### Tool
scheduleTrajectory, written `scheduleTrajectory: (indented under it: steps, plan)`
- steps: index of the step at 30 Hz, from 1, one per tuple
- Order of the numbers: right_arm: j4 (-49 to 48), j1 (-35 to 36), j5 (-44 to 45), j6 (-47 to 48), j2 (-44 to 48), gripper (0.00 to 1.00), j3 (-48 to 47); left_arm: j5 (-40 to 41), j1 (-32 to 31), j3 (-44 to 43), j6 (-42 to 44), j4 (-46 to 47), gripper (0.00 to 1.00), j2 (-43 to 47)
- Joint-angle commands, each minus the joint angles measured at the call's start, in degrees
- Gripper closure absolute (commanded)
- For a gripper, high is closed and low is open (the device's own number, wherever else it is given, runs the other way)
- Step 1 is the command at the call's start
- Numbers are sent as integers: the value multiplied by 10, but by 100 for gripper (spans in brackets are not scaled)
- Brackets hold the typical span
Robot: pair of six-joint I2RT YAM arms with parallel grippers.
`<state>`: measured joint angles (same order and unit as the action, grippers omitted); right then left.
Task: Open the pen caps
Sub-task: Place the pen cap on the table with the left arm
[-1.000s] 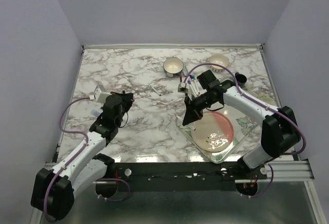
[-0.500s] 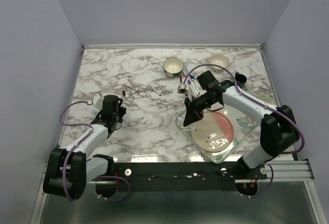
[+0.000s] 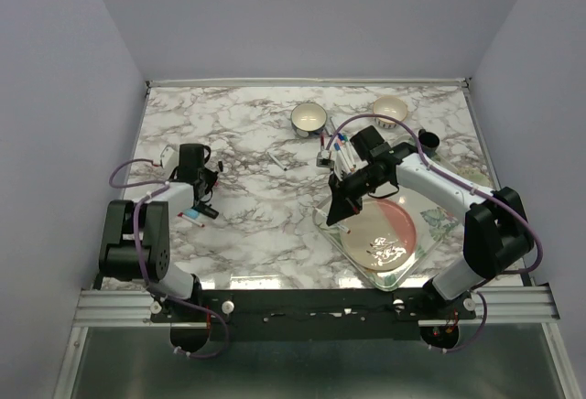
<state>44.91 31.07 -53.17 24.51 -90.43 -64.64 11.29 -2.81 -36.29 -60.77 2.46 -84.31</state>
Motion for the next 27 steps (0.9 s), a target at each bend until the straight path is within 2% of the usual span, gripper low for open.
scheduleTrajectory:
  steps: [1, 13, 17, 21, 27]
  plan:
    - [11, 4, 6, 8, -6, 99, -4, -19, 7, -57, 18, -11, 82, -58]
    - [16, 3, 5, 10, -2, 99, -7, -17, 20, -91, 23, -24, 58, -102]
    - [17, 4, 6, 12, -2, 99, -7, -17, 22, -92, 23, -24, 57, -97]
    - [13, 4, 15, 12, 0, 100, -7, -11, 24, -91, 29, -42, 53, -63]
    - [-8, 4, 46, 6, 9, 99, -8, -9, 41, -77, 59, -53, 33, 49]
